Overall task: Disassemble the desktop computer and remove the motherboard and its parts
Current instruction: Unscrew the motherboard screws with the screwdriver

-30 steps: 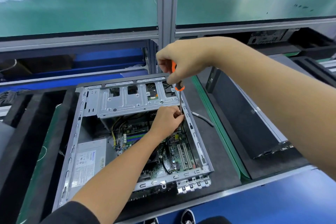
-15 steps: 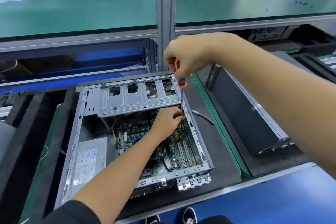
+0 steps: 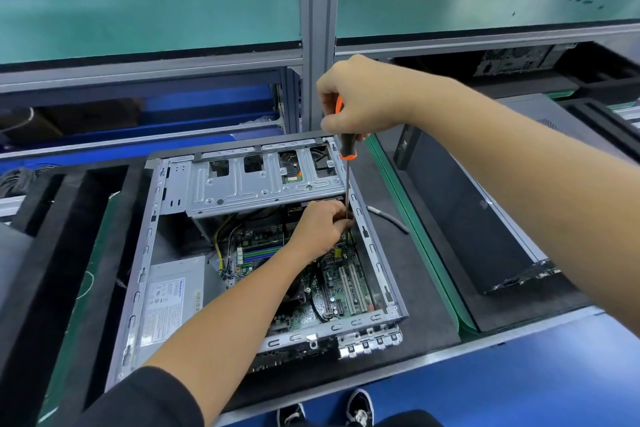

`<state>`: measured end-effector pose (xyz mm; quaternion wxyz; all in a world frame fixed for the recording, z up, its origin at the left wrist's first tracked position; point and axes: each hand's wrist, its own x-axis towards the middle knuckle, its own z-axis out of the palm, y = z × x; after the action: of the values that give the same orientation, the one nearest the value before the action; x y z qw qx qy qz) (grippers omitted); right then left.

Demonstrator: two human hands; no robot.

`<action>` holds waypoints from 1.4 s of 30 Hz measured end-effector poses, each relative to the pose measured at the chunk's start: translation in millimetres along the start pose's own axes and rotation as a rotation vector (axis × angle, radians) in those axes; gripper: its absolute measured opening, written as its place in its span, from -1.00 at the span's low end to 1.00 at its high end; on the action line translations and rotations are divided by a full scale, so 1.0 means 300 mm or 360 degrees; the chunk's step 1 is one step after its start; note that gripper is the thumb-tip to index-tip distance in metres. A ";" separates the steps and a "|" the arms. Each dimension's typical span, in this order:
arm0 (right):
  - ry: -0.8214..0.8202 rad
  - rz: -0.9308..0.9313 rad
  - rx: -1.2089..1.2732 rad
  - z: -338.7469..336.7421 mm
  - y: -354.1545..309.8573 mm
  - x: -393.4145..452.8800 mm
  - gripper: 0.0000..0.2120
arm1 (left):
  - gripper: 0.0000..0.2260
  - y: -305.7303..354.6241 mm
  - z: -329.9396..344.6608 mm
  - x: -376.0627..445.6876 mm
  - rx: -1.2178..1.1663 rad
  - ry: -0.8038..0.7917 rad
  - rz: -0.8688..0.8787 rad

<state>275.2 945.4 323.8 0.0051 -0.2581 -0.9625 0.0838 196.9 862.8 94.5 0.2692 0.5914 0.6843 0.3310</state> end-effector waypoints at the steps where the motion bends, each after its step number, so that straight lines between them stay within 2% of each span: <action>1: -0.0021 0.0009 0.0003 -0.001 0.002 -0.001 -0.94 | -0.90 -0.001 0.002 0.001 0.0001 -0.0003 0.0003; 5: -0.0276 -0.0003 -0.0045 -0.019 -0.001 -0.005 -0.73 | -0.88 -0.007 0.007 0.003 -0.0019 0.0019 0.0014; 7: -0.0331 -0.0026 -0.0031 -0.026 0.001 -0.005 -0.69 | -0.86 -0.010 0.009 0.005 -0.0018 0.0022 0.0000; 10: -0.0271 0.0010 0.0070 -0.024 -0.001 -0.007 -0.75 | -0.84 -0.011 0.010 0.006 0.0009 0.0036 0.0014; 13: -0.0138 0.0109 -0.0116 -0.005 0.001 -0.004 -0.65 | -0.85 -0.011 0.010 0.011 0.0012 0.0032 0.0040; 15: -0.0142 0.0087 -0.0217 0.001 0.000 -0.004 -0.68 | -0.85 -0.012 0.011 0.012 0.0002 0.0026 0.0043; 18: -0.0255 -0.0128 -0.0195 -0.009 -0.017 -0.005 -0.85 | -0.81 -0.025 0.011 0.013 -0.0005 0.0041 0.0021; 22: -0.0353 -0.0328 -0.0107 -0.029 -0.032 -0.001 -0.73 | -0.72 -0.036 0.012 0.012 -0.0017 0.0082 -0.0006; 24: -0.0431 -0.0313 0.0016 -0.035 -0.027 -0.003 -0.72 | -0.67 -0.035 0.014 0.012 -0.0018 0.0090 -0.0002; 27: -0.0338 -0.0221 -0.0057 -0.029 -0.015 -0.004 -0.82 | -0.70 -0.028 0.023 0.019 -0.0027 0.0088 -0.0012; 30: -0.0268 -0.0055 -0.0279 -0.017 -0.016 0.007 -0.60 | -0.68 -0.030 0.029 0.022 -0.0031 0.0095 -0.0017; 31: -0.0265 -0.0024 -0.0299 -0.014 -0.021 0.011 -0.60 | -0.67 -0.031 0.031 0.021 -0.0026 0.0099 -0.0016; 36: -0.0307 -0.0164 -0.0218 -0.025 -0.018 0.014 -0.90 | -0.74 -0.051 0.027 0.018 0.0018 0.0041 -0.0027; 39: -0.0345 -0.0272 -0.0157 -0.044 -0.016 0.008 -0.81 | -0.89 -0.060 0.026 0.014 0.0000 -0.0077 -0.0035; 42: -0.0438 -0.0286 0.0001 -0.042 -0.022 0.005 -0.76 | -0.89 -0.058 0.034 0.010 -0.0006 -0.0126 -0.0010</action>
<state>271.4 942.6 337.4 -0.1191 -0.1569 -0.9733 0.1179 193.2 865.7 74.8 0.2981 0.6015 0.6743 0.3077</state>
